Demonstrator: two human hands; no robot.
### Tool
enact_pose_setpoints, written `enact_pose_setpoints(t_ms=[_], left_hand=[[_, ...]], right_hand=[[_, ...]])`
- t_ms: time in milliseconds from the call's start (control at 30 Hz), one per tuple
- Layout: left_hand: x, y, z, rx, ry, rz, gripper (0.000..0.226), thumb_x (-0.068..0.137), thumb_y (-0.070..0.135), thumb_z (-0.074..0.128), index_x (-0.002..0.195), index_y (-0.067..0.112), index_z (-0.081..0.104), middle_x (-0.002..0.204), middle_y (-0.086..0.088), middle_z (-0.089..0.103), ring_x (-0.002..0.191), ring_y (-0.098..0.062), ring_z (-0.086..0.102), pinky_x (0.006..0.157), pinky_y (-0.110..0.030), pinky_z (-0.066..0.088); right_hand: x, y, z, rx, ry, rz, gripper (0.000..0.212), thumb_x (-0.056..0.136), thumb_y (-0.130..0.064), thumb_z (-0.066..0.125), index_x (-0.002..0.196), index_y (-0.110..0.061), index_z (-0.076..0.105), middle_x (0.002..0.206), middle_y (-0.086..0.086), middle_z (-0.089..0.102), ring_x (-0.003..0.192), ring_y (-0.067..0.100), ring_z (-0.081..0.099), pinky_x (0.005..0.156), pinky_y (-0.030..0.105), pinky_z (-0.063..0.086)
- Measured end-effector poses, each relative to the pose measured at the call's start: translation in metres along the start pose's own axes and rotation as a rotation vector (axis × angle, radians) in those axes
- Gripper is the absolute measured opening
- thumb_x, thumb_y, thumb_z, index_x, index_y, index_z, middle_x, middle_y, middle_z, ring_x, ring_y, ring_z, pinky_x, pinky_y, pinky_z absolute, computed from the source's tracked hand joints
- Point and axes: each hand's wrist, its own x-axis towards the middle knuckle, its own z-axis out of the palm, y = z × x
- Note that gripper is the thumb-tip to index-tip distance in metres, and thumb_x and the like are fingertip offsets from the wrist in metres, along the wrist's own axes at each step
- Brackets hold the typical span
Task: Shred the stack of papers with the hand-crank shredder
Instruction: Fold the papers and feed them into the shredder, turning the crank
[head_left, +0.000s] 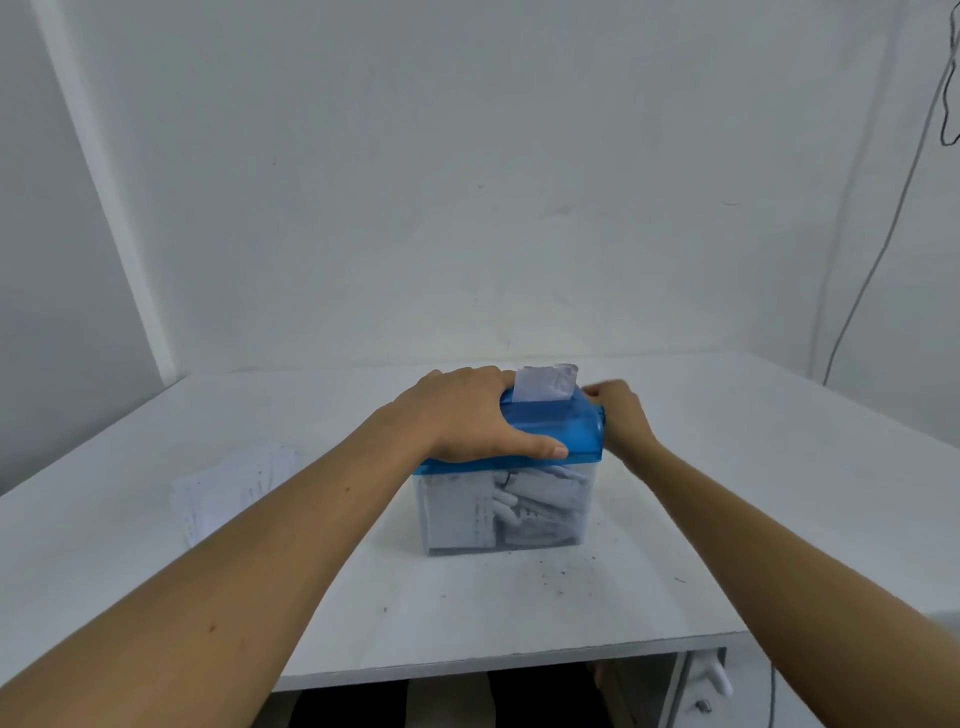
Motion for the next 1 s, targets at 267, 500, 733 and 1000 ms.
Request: enact_pose_setpoints(t_ms=[267, 500, 733, 1000], left_hand=[[-0.001, 0.002, 0.0, 0.023, 0.002, 0.012, 0.077, 0.064, 0.095, 0.051, 0.123, 0.045, 0.054, 0.105, 0.022, 0.06, 0.092, -0.007, 0.058, 0.077, -0.032, 0.044], [0.0, 0.005, -0.005, 0.025, -0.051, -0.027, 0.079, 0.068, 0.089, 0.058, 0.133, 0.045, 0.046, 0.12, 0.021, 0.057, 0.103, -0.011, 0.056, 0.088, -0.034, 0.043], [0.002, 0.003, -0.003, 0.0, -0.059, -0.02, 0.076, 0.063, 0.091, 0.057, 0.123, 0.045, 0.05, 0.11, 0.022, 0.059, 0.097, -0.008, 0.058, 0.092, -0.037, 0.041], [0.002, 0.001, -0.004, 0.012, -0.073, -0.017, 0.086, 0.063, 0.094, 0.053, 0.133, 0.045, 0.045, 0.12, 0.02, 0.057, 0.103, -0.011, 0.057, 0.092, -0.037, 0.043]], right_hand=[[-0.05, 0.02, -0.016, -0.033, -0.245, 0.185, 0.035, 0.102, -0.019, 0.042, 0.072, -0.005, 0.055, 0.059, 0.007, 0.059, 0.045, 0.015, 0.048, 0.044, 0.024, 0.04], [-0.078, -0.013, -0.084, 0.012, -0.485, 0.109, 0.038, 0.101, -0.032, 0.051, 0.094, 0.001, 0.068, 0.059, 0.002, 0.06, 0.062, 0.019, 0.066, 0.06, 0.03, 0.057], [-0.046, -0.042, -0.117, -0.156, -0.463, -0.161, 0.035, 0.082, -0.049, 0.073, 0.077, -0.015, 0.077, 0.065, -0.004, 0.067, 0.066, 0.007, 0.062, 0.072, 0.026, 0.057], [0.015, -0.026, -0.063, 0.256, -0.214, -0.088, 0.039, 0.084, -0.05, 0.074, 0.099, -0.014, 0.066, 0.097, 0.001, 0.074, 0.073, 0.01, 0.064, 0.075, 0.03, 0.057]])
